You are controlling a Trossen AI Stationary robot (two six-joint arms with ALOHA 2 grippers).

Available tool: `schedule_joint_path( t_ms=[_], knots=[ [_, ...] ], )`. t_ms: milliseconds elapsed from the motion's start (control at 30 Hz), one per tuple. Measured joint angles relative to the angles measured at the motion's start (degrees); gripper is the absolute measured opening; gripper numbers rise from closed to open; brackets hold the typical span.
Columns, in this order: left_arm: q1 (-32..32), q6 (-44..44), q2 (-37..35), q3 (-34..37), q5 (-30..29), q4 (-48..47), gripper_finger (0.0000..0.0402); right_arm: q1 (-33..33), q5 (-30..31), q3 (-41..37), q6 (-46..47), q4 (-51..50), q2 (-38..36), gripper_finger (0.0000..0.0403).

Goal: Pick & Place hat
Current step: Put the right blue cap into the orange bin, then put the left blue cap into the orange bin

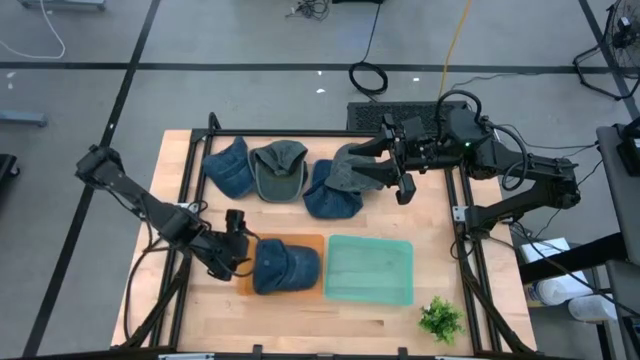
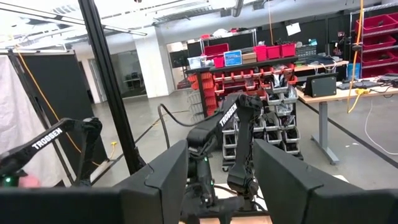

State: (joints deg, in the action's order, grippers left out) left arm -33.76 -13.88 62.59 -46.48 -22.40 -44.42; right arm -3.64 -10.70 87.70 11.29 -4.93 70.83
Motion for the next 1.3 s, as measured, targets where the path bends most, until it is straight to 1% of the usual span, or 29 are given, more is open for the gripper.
schedule_joint_path(
  t_ms=[200,333,633,867,1067,1167,1300],
  knots=[
    [0.00,-3.75,-1.19,-6.31,-0.07,-9.29,0.0294,-0.01,0.04,0.00,-0.02,0.00,0.00,0.0171],
    [0.00,-5.91,-2.43,-10.41,-1.65,-12.65,0.0282,-0.01,0.07,0.00,-0.03,-0.02,0.00,0.0171],
    [0.00,-5.68,-5.57,-16.56,-9.21,-12.56,0.0257,-0.02,0.11,0.00,-0.20,0.00,0.00,0.0171],
    [-0.01,-4.14,-7.35,-20.78,-12.22,-12.33,0.0242,-0.02,0.11,0.00,-0.09,0.00,0.00,0.0171],
    [0.00,-4.23,-8.06,-24.05,-16.23,-11.58,0.0245,0.00,0.11,0.00,-0.02,0.00,0.00,0.0171],
    [0.00,-4.25,-8.72,-24.35,-18.32,-10.80,0.0248,-0.02,0.11,0.00,-0.02,-0.02,0.00,0.0171],
    [0.00,-4.11,-8.96,-24.35,-19.24,-11.05,0.0245,-0.02,0.13,0.00,0.00,-0.02,0.00,0.0171]
  ],
)
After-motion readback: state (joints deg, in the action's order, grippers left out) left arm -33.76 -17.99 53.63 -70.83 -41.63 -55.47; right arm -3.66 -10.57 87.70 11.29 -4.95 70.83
